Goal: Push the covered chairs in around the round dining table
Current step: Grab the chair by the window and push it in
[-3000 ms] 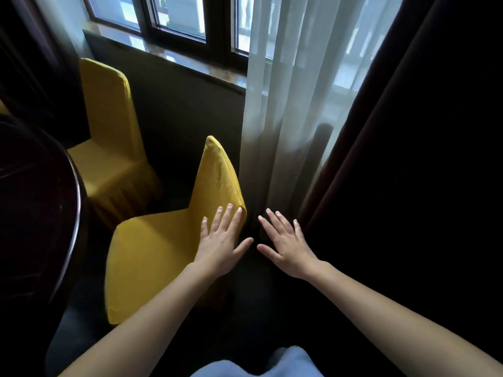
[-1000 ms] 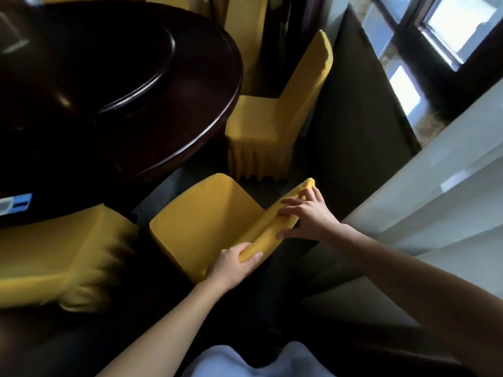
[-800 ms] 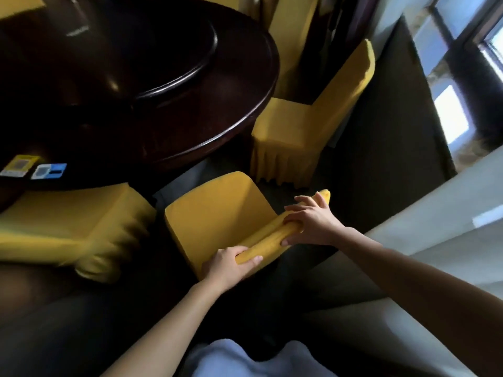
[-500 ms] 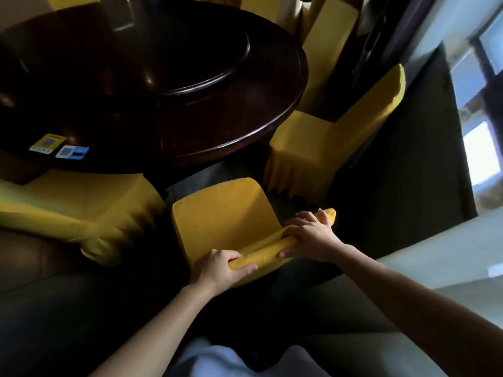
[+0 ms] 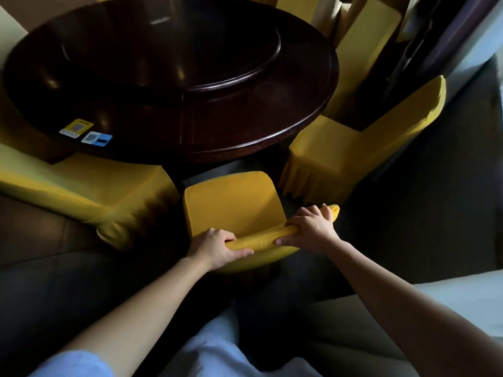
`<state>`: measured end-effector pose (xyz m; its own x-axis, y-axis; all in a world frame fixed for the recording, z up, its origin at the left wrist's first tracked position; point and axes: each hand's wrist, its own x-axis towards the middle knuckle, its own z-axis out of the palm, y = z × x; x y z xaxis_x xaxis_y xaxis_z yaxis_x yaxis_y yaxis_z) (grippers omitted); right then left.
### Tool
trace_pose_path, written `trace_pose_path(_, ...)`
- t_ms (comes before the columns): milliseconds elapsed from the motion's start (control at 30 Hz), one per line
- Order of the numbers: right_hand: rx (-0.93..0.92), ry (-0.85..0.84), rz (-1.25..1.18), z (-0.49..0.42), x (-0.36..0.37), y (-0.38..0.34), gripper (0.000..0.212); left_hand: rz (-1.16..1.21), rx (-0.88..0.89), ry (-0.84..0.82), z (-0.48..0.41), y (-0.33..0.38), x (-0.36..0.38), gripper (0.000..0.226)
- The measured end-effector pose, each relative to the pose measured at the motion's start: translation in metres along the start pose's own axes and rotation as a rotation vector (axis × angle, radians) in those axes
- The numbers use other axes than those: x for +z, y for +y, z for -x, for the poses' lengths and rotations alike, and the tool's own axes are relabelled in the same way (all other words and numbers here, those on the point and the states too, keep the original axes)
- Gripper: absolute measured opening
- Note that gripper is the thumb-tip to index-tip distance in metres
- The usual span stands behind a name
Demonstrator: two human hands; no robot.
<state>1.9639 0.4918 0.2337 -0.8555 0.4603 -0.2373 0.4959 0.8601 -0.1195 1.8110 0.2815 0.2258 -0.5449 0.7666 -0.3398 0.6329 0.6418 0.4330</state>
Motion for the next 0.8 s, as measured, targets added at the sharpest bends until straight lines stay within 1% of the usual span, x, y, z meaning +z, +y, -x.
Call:
trace_pose_path(100,0.01,0.0,-0.017,-0.015,-0.004,-0.005,0.122,-0.021,-0.04,-0.008,-0.012,-0.005,-0.012,0.068)
trace_pose_path(200,-0.019,0.011,0.004,-0.023,-0.003,-0.009,0.117,-0.067,-0.066,-0.021,-0.018,-0.012,-0.018,0.068)
trace_pose_path(267,-0.032,0.05,0.013,-0.023,0.0,-0.01,0.112,-0.092,-0.064,-0.016,-0.02,-0.018,-0.017,0.069)
trace_pose_path(433,-0.028,0.088,-0.023,-0.032,-0.002,-0.017,0.112,-0.108,-0.043,0.011,-0.03,-0.025,-0.026,0.065)
trace_pose_path(467,-0.025,0.094,-0.027,-0.034,-0.003,-0.022,0.112,-0.114,-0.051,0.012,-0.031,-0.03,-0.03,0.067)
trace_pose_path(567,-0.015,0.122,-0.033,-0.041,-0.006,-0.037,0.105,-0.126,-0.094,0.011,-0.036,-0.043,-0.043,0.087)
trace_pose_path(600,-0.013,0.129,-0.042,-0.043,-0.007,-0.038,0.103,-0.111,-0.102,0.012,-0.037,-0.045,-0.044,0.09)
trace_pose_path(733,-0.009,0.111,-0.041,-0.042,-0.008,-0.035,0.101,-0.097,-0.088,0.018,-0.036,-0.04,-0.042,0.077)
trace_pose_path(800,-0.001,0.106,-0.05,-0.037,-0.005,-0.038,0.097,-0.097,-0.088,0.008,-0.033,-0.042,-0.04,0.076)
